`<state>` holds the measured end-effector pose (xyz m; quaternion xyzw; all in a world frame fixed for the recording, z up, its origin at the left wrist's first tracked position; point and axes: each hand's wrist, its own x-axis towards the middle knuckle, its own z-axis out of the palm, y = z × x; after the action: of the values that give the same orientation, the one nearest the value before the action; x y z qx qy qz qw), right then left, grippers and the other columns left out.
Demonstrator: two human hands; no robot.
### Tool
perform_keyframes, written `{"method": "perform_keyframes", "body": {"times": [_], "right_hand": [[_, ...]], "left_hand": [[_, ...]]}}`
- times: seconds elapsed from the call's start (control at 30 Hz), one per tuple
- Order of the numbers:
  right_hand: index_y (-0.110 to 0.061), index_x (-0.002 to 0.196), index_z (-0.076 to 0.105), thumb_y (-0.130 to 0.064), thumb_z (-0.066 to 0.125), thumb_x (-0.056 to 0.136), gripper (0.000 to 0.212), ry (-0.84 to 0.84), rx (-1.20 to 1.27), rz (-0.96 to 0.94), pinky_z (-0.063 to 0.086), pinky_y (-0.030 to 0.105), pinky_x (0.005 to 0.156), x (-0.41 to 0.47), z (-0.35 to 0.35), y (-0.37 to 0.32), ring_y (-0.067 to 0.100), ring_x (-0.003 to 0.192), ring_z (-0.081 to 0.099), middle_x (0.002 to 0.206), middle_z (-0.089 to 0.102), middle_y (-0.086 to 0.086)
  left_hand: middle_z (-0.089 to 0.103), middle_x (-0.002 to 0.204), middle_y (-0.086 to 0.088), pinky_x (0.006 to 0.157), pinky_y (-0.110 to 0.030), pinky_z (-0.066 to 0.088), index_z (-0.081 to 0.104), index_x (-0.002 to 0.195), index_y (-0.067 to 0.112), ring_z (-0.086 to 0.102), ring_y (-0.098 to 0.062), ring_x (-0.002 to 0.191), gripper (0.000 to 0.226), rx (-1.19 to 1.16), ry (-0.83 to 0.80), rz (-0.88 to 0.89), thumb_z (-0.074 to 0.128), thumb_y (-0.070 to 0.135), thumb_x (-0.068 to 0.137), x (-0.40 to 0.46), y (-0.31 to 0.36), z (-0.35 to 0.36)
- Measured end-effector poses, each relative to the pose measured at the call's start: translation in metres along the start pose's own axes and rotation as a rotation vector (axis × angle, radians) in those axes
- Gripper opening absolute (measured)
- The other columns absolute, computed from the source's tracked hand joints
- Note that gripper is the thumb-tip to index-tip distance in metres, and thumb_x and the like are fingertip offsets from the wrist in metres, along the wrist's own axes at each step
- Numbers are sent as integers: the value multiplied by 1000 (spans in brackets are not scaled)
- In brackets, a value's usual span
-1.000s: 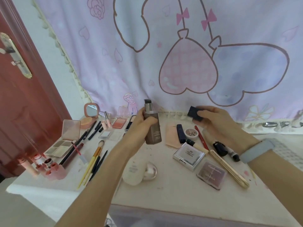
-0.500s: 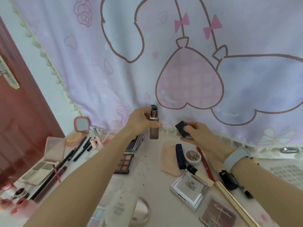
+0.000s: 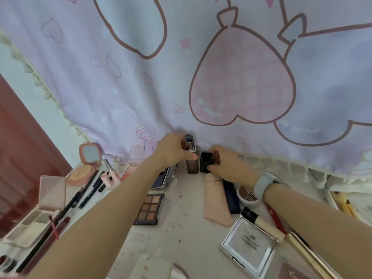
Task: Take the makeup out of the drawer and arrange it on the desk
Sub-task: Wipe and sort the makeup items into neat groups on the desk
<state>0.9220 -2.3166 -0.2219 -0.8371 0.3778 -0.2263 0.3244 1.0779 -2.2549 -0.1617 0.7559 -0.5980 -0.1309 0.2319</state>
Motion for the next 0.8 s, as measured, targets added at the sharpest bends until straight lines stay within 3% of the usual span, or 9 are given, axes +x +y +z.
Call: {"method": "perform_keyframes", "body": {"times": [0.23, 0.37, 0.43, 0.53, 0.6, 0.8], "right_hand": [[-12, 114, 53, -9, 61, 82, 33, 37, -45, -57, 46, 34, 84, 5, 7, -1, 20, 92, 55, 107, 60, 8], [-12, 128, 45, -21, 60, 86, 45, 86, -59, -8, 41, 25, 85, -5, 4, 3, 16, 99, 53, 115, 57, 5], [-15, 125, 49, -30, 59, 86, 43, 100, -119, -26, 40, 25, 85, -15, 1, 2, 13, 99, 51, 114, 58, 2], [-22, 127, 49, -51, 51, 83, 52, -78, -484, -11, 32, 40, 96, -26, 1, -1, 24, 122, 41, 128, 51, 2], [-23, 129, 49, -60, 43, 83, 59, -193, -651, 31, 25, 44, 99, -28, 1, -6, 27, 128, 30, 135, 43, 3], [-20, 118, 52, -60, 47, 83, 54, -199, -643, 15, 23, 42, 98, -29, -2, -16, 24, 121, 31, 120, 47, 2]], "left_hand": [[67, 103, -11, 93, -41, 43, 63, 102, 10, 58, -30, 101, 38, -17, 38, -15, 77, 23, 70, -2, -1, 5], [66, 105, -7, 91, -40, 45, 61, 108, 12, 59, -27, 99, 38, -34, 135, 18, 73, 23, 74, -14, -2, 7], [65, 110, -6, 93, -39, 44, 59, 114, 10, 58, -26, 101, 41, -69, 217, 25, 71, 21, 77, -23, -3, 7], [62, 120, -3, 95, -35, 43, 57, 120, 12, 57, -23, 108, 40, -94, 301, 52, 65, 19, 82, -40, -4, 6], [62, 119, -3, 94, -33, 43, 58, 119, 12, 56, -21, 108, 36, -107, 333, 63, 63, 18, 84, -52, -4, 4], [64, 108, 0, 86, -28, 43, 62, 107, 11, 57, -16, 98, 20, -180, 388, 99, 57, 14, 88, -81, 0, -3]]}}
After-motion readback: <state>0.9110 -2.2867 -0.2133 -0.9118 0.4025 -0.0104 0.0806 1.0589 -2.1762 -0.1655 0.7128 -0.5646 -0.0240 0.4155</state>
